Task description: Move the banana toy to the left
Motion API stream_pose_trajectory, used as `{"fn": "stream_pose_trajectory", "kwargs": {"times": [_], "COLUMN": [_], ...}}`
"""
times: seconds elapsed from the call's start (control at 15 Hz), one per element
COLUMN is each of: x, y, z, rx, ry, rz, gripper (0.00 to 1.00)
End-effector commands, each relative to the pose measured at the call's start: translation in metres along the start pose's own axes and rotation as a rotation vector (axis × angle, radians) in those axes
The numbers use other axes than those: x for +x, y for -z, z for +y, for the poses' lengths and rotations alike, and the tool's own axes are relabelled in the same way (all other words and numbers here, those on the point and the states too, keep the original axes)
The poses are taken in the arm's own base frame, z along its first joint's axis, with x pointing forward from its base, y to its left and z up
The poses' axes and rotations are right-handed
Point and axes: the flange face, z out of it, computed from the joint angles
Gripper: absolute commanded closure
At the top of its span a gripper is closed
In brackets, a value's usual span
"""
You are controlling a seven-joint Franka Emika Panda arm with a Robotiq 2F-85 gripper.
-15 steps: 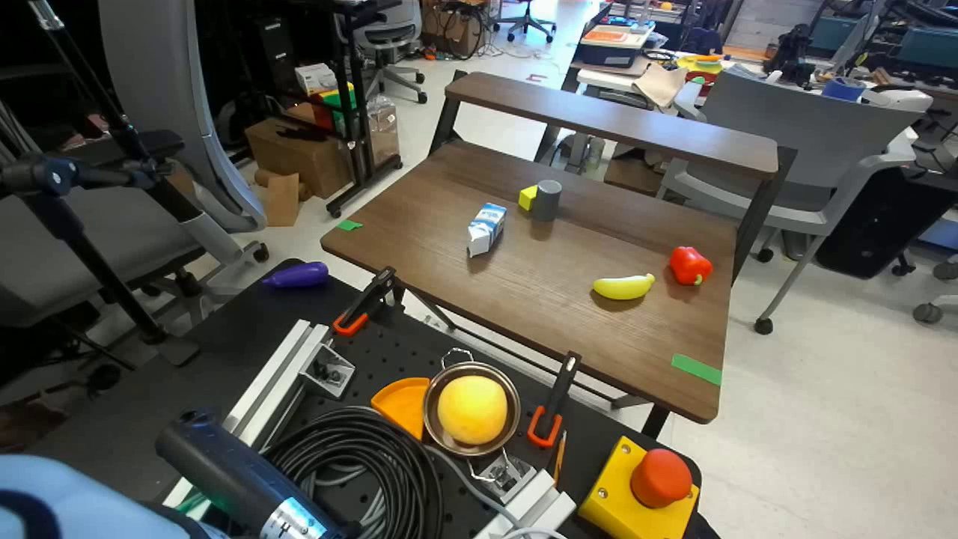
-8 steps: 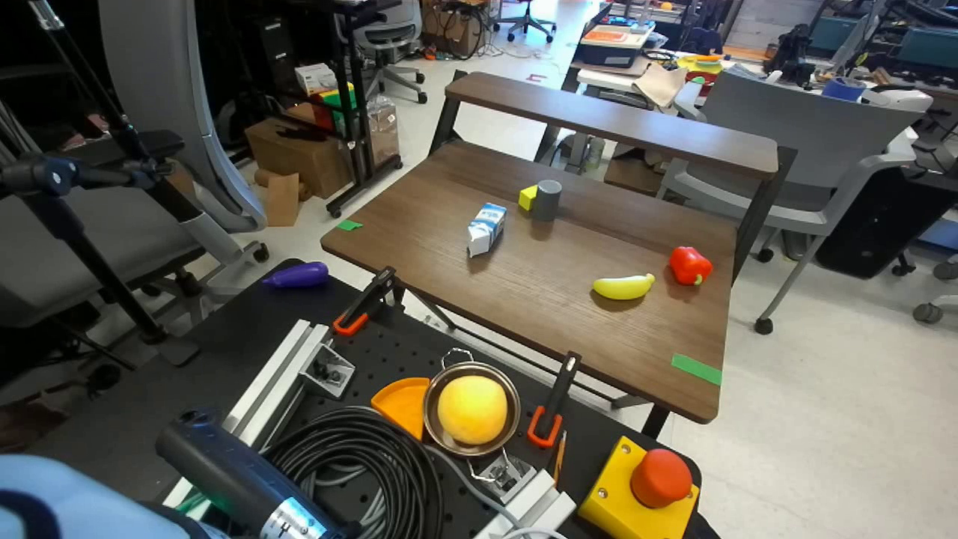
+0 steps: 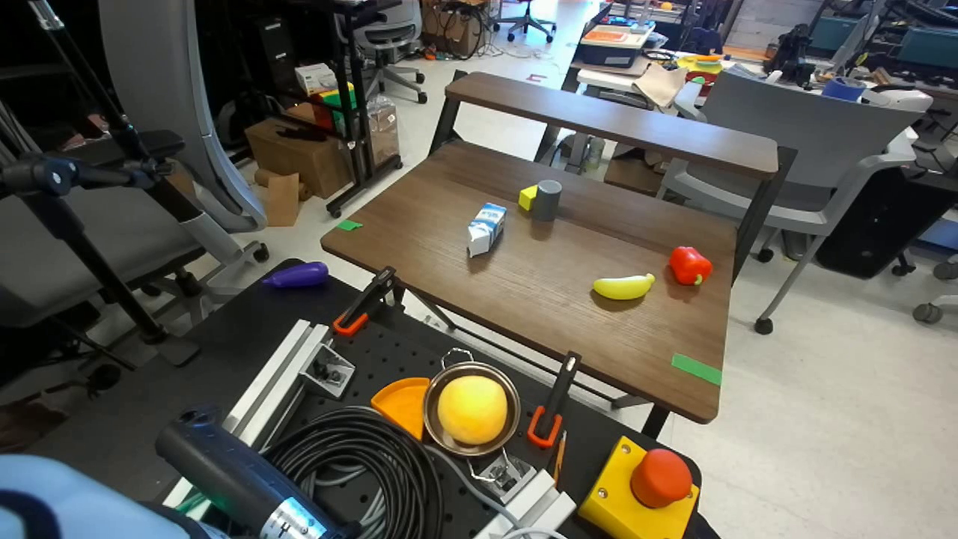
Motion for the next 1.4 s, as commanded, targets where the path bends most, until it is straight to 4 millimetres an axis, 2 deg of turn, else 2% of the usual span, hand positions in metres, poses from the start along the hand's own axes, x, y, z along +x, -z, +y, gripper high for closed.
{"fn": "stream_pose_trajectory", "kwargs": {"times": [0.0, 0.27, 0.4, 0.53, 0.67, 0.87, 1.07, 1.33], "x": [0.0, 0.003, 0.013, 0.028, 0.043, 0.064, 0.084, 0.115], "y": [0.001, -0.001, -0.012, -0.035, -0.064, -0.121, -0.183, -0.257], "z": [0.0, 0.002, 0.012, 0.027, 0.042, 0.062, 0.067, 0.025], "rx": [0.0, 0.016, 0.103, 0.186, 0.244, 0.278, 0.268, 0.216], "ry": [0.0, 0.003, -0.036, -0.108, -0.187, -0.311, -0.379, -0.431], "rz": [-0.001, -0.009, -0.024, -0.033, -0.055, -0.103, -0.181, -0.298], "gripper": [0.0, 0.0, 0.0, 0.0, 0.0, 0.0, 0.0, 0.0]}}
